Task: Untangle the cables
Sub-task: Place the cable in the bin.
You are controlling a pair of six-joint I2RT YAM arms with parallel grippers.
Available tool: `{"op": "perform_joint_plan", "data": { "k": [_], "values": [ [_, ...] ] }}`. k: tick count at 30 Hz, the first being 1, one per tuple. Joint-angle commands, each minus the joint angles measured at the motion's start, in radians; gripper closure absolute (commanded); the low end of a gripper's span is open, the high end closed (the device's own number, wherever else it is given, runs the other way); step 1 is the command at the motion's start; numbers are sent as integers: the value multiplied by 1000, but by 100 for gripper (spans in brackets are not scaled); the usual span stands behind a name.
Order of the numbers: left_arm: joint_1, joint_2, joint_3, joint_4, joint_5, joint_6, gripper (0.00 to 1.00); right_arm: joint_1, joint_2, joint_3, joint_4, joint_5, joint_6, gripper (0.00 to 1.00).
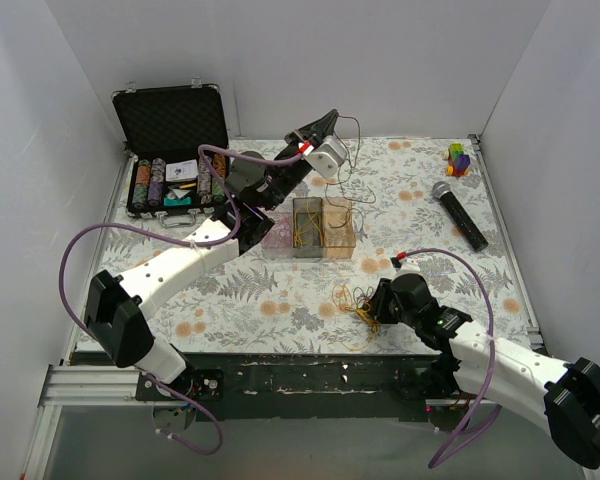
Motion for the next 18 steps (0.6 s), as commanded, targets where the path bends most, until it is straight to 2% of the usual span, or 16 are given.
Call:
{"op": "perform_joint_plan", "data": {
  "k": [1,13,18],
  "values": [
    [18,3,-27,25,8,-17,100,-1,-6,-4,-72,32,-13,70],
    [19,-18,-69,47,19,-10,100,-1,-20,-15,-77,33,-7,70],
    [19,-26,-23,77,11,-30,100,-1,-8,-15,-66,27,-8,70]
  ]
}}
